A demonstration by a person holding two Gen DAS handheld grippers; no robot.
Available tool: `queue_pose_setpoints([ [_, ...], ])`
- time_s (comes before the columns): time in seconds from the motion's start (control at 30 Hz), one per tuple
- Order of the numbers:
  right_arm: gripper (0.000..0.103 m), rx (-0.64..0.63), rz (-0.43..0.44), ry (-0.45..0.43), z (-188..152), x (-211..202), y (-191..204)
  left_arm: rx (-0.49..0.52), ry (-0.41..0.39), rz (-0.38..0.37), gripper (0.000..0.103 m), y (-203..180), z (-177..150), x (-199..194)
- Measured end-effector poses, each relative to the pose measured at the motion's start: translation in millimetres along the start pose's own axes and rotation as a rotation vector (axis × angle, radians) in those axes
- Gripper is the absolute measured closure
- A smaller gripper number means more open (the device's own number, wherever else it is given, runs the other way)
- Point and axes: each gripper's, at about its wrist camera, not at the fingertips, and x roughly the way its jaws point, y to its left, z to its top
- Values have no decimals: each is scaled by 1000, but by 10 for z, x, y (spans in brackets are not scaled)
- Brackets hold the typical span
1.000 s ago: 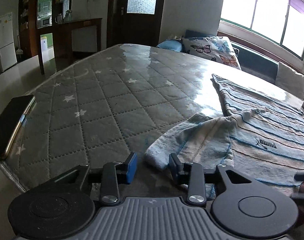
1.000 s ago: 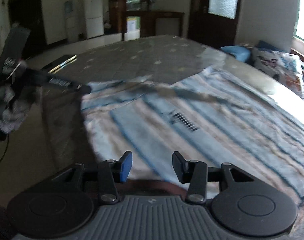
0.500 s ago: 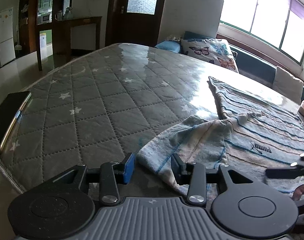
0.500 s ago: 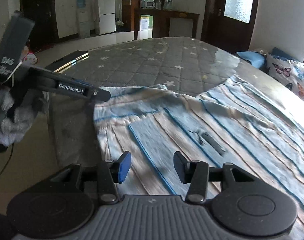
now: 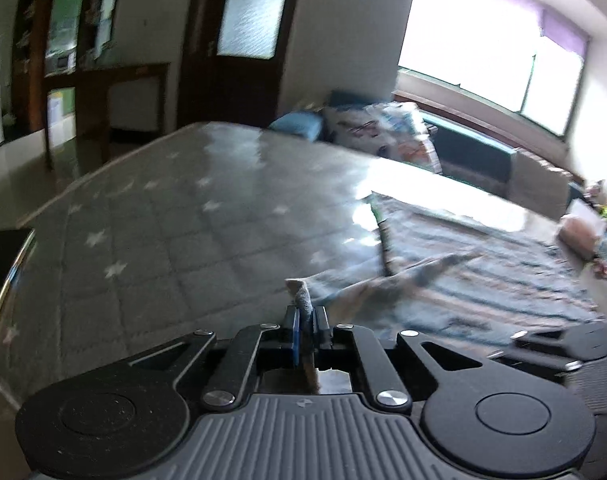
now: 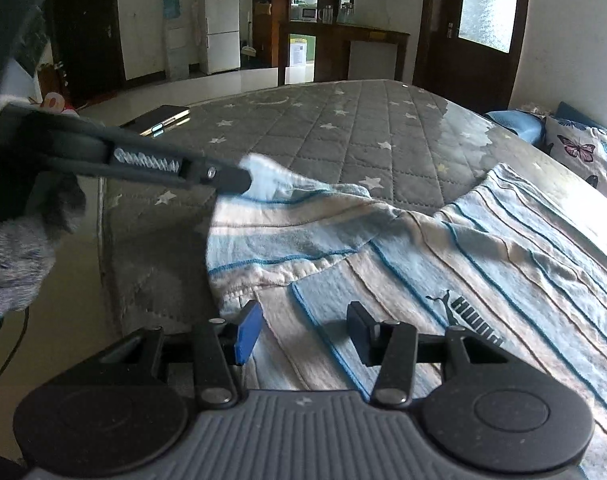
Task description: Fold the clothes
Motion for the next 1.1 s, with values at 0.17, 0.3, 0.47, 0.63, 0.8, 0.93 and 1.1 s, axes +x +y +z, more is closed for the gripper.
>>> queue_pose_setpoints([
  [0.17,55,29,-23,5,-88,-177,-129,52,-40,-124,97,-275,83,-144],
  [0.3,55,65,-78,5,-242,-401,-308,110,-37,-221,97,-545,57,-152],
  [0.47,55,116,-143,7,-426,-653,-497,163,1,-322,97,-815,-71,-59],
  [0.63,55,176,-210,8,-600,-883,-685,216,83,-403,96,-1009,-249,116],
  [0.8,55,229,-235,4,-724,-998,-809,242,149,-406,93,-1066,-310,220],
  [0.93,55,248,-238,-9,-761,-1050,-848,270,99,-410,91,-1024,-174,123],
  [1.1,55,245,-219,-41,-678,-1053,-859,271,43,-350,91,-866,76,169],
])
